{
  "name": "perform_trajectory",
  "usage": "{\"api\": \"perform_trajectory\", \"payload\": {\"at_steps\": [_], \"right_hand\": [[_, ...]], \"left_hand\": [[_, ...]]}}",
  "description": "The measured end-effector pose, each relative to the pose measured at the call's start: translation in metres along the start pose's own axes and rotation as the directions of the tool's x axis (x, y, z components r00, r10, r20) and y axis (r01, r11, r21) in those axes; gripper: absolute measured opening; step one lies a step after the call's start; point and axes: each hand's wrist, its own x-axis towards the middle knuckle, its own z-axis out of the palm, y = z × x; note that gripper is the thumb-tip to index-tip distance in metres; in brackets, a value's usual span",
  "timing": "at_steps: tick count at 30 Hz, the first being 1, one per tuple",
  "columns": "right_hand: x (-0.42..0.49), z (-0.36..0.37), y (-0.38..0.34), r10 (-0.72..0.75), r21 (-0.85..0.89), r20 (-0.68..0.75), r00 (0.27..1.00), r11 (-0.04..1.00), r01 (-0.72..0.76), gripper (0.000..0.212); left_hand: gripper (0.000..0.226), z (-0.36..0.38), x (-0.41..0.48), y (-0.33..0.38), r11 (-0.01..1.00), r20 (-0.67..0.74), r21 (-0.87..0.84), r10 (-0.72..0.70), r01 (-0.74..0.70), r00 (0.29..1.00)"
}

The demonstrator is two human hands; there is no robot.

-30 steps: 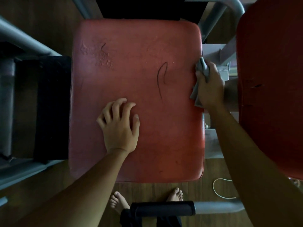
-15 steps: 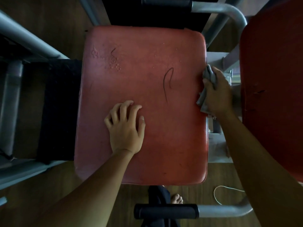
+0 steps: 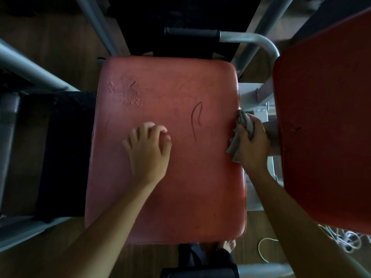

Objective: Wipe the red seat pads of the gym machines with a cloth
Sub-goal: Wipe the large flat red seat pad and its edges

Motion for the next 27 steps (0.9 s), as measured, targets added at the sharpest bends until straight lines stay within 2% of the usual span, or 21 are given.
{"api": "perform_trajectory", "payload": {"at_steps": [5,7,10,16,18,21,24,27], "right_hand": [[0.030,0.012,0.004,0.059,0.009,-0.009,0.998,0.998,-0.059,0.020],[0.042,0.018,0.003,0.043,-0.061,-0.007,0.999,0.997,-0.044,0.027],[0.061,0.024,-0.001,0.031,-0.156,-0.034,0.999,0.987,-0.036,0.027],[0.114,0.039,-0.024,0.030,-0.240,-0.052,0.998,0.970,-0.042,0.028],[0.141,0.045,-0.035,0.010,-0.197,-0.059,0.998,0.980,-0.021,0.026],[0.173,0.058,-0.050,-0.051,-0.040,-0.033,0.998,0.998,0.050,0.025],[0.170,0.063,-0.047,-0.083,-0.083,0.062,0.995,0.993,0.088,0.027],[0.138,0.045,-0.033,-0.075,-0.115,0.056,0.996,0.990,0.081,0.034]], "left_hand": [[0.028,0.020,0.040,0.003,0.993,0.000,0.033,0.115,-0.115,0.993],[0.031,0.024,0.039,0.004,0.989,-0.002,0.064,0.132,-0.131,0.991],[0.032,0.024,0.040,0.004,0.990,-0.001,0.054,0.129,-0.129,0.992],[0.033,0.025,0.043,0.010,0.990,0.037,0.084,0.106,-0.109,0.994],[0.033,0.026,0.044,0.011,0.991,0.054,0.104,0.080,-0.085,0.995],[0.033,0.027,0.044,0.012,0.990,0.061,0.126,0.062,-0.070,0.996],[0.033,0.027,0.044,0.011,0.988,0.070,0.139,0.057,-0.066,0.996],[0.032,0.026,0.045,0.012,0.988,0.078,0.141,0.050,-0.061,0.996]]}}
